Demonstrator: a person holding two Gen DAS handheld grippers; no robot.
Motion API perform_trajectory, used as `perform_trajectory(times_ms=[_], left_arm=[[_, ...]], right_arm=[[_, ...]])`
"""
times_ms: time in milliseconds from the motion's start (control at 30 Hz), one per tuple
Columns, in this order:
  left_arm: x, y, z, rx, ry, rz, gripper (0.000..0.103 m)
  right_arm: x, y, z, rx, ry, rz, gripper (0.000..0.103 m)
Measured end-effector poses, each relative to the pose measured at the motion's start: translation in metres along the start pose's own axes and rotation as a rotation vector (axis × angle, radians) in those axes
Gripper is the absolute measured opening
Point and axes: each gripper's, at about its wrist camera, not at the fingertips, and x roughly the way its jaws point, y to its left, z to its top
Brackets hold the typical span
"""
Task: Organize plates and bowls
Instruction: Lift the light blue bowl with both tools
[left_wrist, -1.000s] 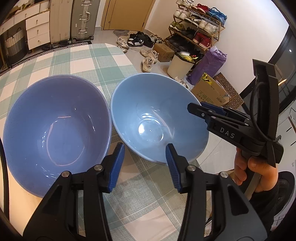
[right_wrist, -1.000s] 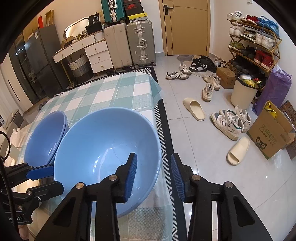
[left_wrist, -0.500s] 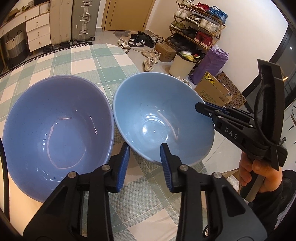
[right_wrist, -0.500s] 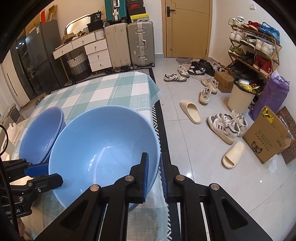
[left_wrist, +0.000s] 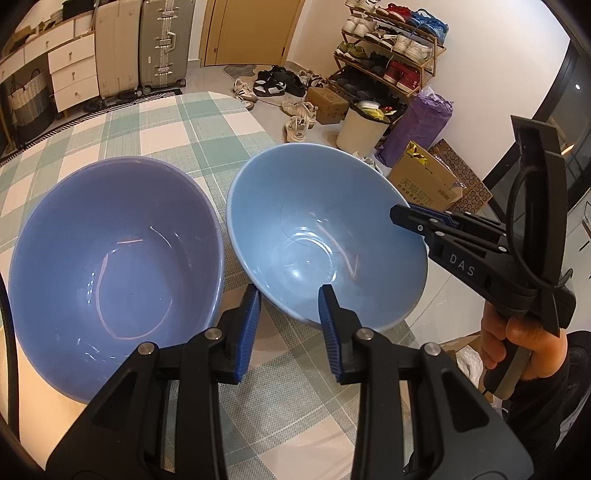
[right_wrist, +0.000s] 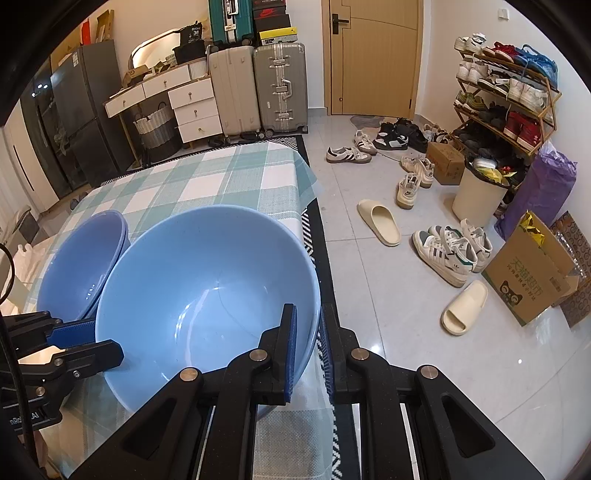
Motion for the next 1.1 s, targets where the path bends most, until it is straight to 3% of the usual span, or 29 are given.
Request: perform_trajectory(times_ms=[633,1100], left_arm=[[-0.018,-0.001,0.002,0.019,-0.028,-0.008,0.029],[-0.069,-0.003,0.003,0.027,-0.098,-0.015,0.029]], right_arm=[[-0.015,0.002,-0.001,0.012,-0.031,0.004,0.013],[-0.063,0.020,0.008,-0.005,-0.099,0.001,0.013]])
